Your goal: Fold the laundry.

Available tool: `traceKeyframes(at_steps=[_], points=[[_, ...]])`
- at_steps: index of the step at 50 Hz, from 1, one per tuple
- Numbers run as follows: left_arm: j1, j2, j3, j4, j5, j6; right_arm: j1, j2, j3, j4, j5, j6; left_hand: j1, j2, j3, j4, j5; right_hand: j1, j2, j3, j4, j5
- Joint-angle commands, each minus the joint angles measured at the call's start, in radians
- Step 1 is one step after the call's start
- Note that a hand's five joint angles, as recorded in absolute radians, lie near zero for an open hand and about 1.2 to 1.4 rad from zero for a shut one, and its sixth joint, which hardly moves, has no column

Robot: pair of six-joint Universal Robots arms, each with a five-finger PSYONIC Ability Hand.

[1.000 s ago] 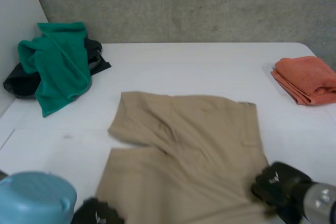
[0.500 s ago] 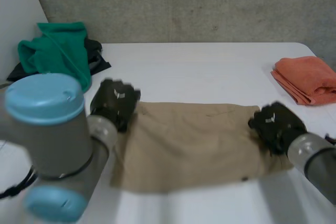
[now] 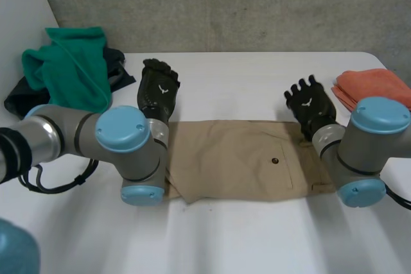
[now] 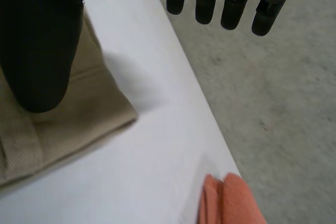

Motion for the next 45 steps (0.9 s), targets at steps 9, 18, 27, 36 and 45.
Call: traceKeyframes(at_steps=[9, 18, 27, 36, 45], points=[[-0.039, 0.409, -0.391, -0.009, 0.001, -0.109, -0.092, -0.387, 0.185, 0.484, -0.163, 0.291, -0.008, -0.028, -0.031, -0.027, -0.039, -0.018, 0.003, -0.003, -0.003, -0.003], [-0.072, 0.449, -0.509, -0.058, 0.003, -0.287, -0.218, -0.395, 0.379, 0.481, -0.226, 0.284, 0.001, -0.019, -0.022, -0.018, -0.03, 0.238, 0.259, 0.253, 0.252, 0.252], [-0.072, 0.44, -0.505, -0.089, 0.009, -0.345, -0.217, -0.323, 0.419, 0.348, -0.248, 0.284, 0.001, -0.019, -0.022, -0.018, -0.03, 0.663, 0.684, 0.678, 0.677, 0.677], [-0.073, 0.454, -0.512, -0.093, 0.006, -0.345, -0.238, -0.355, 0.42, 0.3, -0.214, 0.273, 0.001, -0.019, -0.022, -0.018, -0.03, 1.162, 1.183, 1.177, 1.176, 1.176], [-0.07, 0.527, -0.537, -0.136, 0.004, -0.351, -0.246, -0.516, 0.396, 0.299, -0.148, 0.14, -0.011, -0.031, -0.034, -0.029, -0.042, 1.162, 1.183, 1.177, 1.176, 1.176]])
